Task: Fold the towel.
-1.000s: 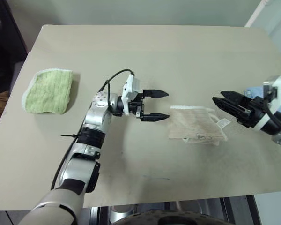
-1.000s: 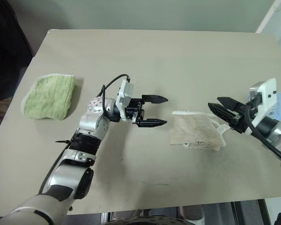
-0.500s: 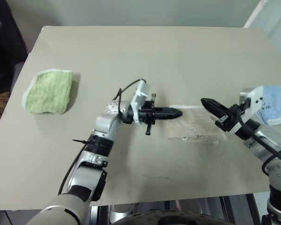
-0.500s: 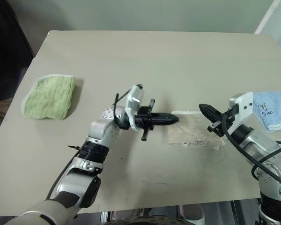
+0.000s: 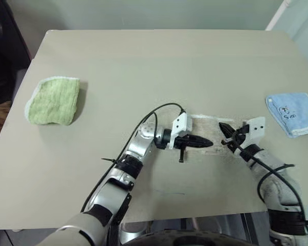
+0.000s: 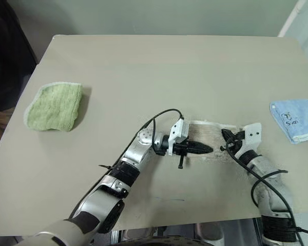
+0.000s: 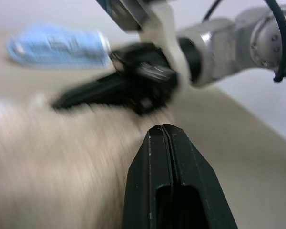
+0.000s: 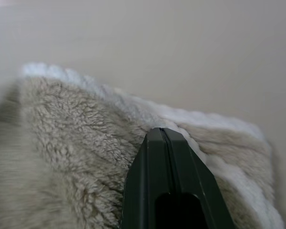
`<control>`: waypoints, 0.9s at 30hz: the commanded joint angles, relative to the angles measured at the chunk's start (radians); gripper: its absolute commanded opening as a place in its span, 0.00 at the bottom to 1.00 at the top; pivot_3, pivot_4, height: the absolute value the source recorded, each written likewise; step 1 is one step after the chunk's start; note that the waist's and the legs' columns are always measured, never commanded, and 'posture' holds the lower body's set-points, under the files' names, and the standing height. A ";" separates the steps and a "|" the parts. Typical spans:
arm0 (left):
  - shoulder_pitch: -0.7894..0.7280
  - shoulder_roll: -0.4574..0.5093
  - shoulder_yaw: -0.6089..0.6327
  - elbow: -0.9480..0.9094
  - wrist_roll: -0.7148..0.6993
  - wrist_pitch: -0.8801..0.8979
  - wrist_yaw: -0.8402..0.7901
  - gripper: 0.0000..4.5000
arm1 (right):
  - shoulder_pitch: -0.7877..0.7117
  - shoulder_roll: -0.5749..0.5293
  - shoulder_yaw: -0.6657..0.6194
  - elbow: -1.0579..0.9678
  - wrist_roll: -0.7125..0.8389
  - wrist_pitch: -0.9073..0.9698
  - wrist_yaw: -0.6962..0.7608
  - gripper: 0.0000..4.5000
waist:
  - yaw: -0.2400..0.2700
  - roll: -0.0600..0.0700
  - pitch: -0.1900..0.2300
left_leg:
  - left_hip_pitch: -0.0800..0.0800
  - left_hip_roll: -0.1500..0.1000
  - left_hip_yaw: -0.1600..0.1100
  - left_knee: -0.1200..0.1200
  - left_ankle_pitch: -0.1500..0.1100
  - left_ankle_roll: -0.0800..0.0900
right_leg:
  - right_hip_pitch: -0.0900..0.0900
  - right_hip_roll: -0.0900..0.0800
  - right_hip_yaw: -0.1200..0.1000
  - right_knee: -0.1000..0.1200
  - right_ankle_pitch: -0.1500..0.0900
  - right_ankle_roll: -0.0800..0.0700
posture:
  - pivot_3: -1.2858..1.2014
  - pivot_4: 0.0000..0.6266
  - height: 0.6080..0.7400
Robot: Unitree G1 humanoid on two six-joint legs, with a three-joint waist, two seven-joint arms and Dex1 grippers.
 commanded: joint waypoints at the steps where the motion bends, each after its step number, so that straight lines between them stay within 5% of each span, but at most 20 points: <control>1: 0.023 0.025 -0.026 -0.058 -0.004 0.048 -0.053 0.01 | 0.016 0.023 0.008 0.103 -0.099 -0.086 -0.055 0.00 | -0.001 -0.001 0.000 | 0.001 0.000 0.000 0.000 -0.001 0.001 | 0.001 0.000 0.000 0.000 0.000 0.000 | 0.52 0.24 1.00; 7: 0.041 0.086 -0.028 -0.123 -0.025 0.151 -0.095 0.01 | -0.006 0.037 -0.022 0.121 -0.102 -0.152 -0.043 0.00 | 0.001 -0.001 -0.001 | 0.013 -0.002 -0.003 0.000 -0.009 0.014 | 0.015 0.000 0.000 -0.015 0.005 -0.008 | 0.52 0.24 1.00; 13: 0.030 0.101 0.006 -0.186 -0.096 0.258 -0.125 0.01 | 0.014 0.007 -0.027 0.000 0.005 -0.085 0.054 0.00 | 0.002 0.000 -0.001 | 0.010 -0.004 -0.004 0.000 -0.008 0.008 | 0.015 -0.001 0.001 -0.016 0.009 -0.008 | 0.52 0.24 1.00; 19: -0.046 0.086 0.157 -0.295 -0.312 0.466 -0.099 0.01 | 0.052 -0.069 -0.101 -0.243 0.262 0.077 0.138 0.00 | 0.001 0.001 0.000 | -0.003 -0.004 -0.004 -0.003 0.003 -0.006 | 0.004 0.001 0.001 -0.015 0.008 -0.007 | 0.52 0.24 1.00; 24: -0.116 0.036 0.206 -0.210 -0.275 0.374 0.000 0.01 | 0.013 -0.131 -0.156 -0.295 0.333 0.132 0.123 0.00 | 0.003 0.000 0.000 | -0.004 -0.003 -0.003 -0.003 0.005 -0.005 | 0.004 0.000 0.001 -0.017 0.010 -0.003 | 0.52 0.24 1.00; 27: -0.129 0.016 0.127 -0.074 -0.120 0.115 -0.006 0.01 | -0.042 -0.153 -0.172 -0.255 0.306 0.127 0.107 0.00 | 0.003 0.000 0.000 | -0.004 -0.003 -0.003 -0.003 0.005 -0.004 | 0.003 0.000 0.001 -0.017 0.010 -0.002 | 0.52 0.24 1.00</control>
